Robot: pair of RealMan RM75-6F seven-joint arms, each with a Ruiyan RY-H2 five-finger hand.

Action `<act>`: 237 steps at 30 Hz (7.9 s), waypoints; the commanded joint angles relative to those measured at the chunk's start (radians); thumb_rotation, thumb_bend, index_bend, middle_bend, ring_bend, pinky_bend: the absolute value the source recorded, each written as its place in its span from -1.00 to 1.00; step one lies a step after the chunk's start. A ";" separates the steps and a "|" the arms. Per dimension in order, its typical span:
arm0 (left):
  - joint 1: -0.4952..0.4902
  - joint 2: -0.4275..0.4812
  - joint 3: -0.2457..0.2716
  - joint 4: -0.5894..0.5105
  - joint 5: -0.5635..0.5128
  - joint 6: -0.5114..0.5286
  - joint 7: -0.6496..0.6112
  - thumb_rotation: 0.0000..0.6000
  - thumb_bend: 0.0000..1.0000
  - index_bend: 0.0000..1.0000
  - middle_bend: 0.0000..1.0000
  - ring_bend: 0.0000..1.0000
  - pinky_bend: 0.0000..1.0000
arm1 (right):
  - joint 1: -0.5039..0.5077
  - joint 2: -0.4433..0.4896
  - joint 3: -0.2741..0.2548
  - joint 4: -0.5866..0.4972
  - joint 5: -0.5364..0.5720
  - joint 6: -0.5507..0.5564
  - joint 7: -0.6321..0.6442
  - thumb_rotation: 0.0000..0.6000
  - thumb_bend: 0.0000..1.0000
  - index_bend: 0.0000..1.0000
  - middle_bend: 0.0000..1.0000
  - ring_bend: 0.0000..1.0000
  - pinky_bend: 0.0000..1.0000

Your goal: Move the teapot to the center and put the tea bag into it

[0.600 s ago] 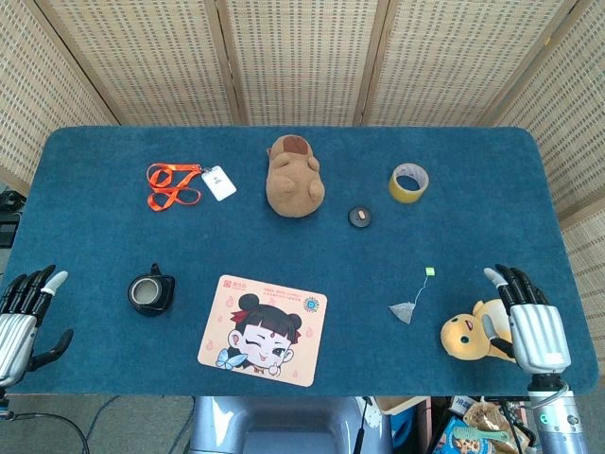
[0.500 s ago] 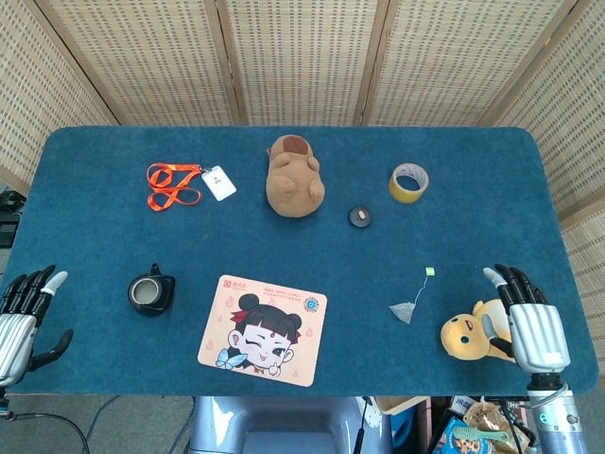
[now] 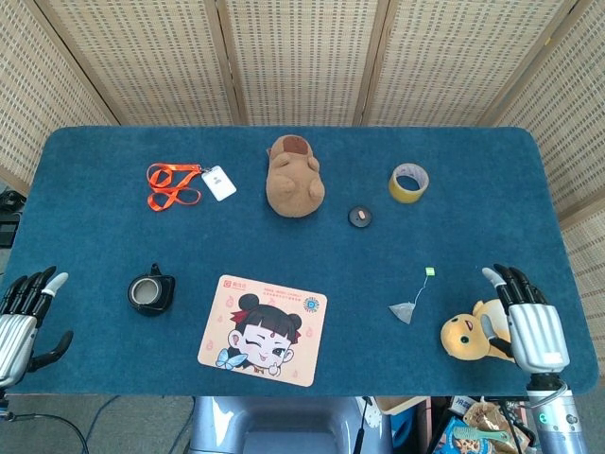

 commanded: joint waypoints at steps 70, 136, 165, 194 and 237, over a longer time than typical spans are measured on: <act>-0.280 -0.192 -0.043 0.162 -0.279 -0.457 0.153 1.00 -0.33 -1.00 -1.00 -1.00 -1.00 | -0.019 0.001 0.005 0.025 0.035 0.004 0.014 1.00 0.14 -0.64 -0.59 -0.71 -0.37; -0.573 -0.471 -0.216 0.521 -0.512 -0.593 0.381 1.00 -0.42 -1.00 -1.00 -1.00 -1.00 | -0.049 0.018 0.005 0.025 0.057 0.026 0.020 1.00 0.14 -0.64 -0.59 -0.71 -0.37; -0.459 -0.239 -0.122 0.134 -0.350 -0.382 0.301 1.00 -0.42 -0.73 -0.90 -1.00 -1.00 | -0.045 0.012 0.008 0.036 0.036 0.026 0.043 1.00 0.14 -0.64 -0.59 -0.71 -0.37; -0.325 -0.187 -0.007 -0.071 -0.238 -0.275 0.284 1.00 -0.42 -0.37 -0.44 -0.41 -1.00 | -0.036 0.020 -0.003 0.042 -0.002 0.019 0.058 1.00 0.14 -0.64 -0.58 -0.71 -0.37; -0.357 -0.305 -0.038 0.004 -0.349 -0.375 0.309 1.00 -0.43 -0.37 -0.44 -0.41 -1.00 | -0.038 0.032 -0.012 0.048 0.010 0.006 0.063 1.00 0.14 -0.64 -0.58 -0.71 -0.37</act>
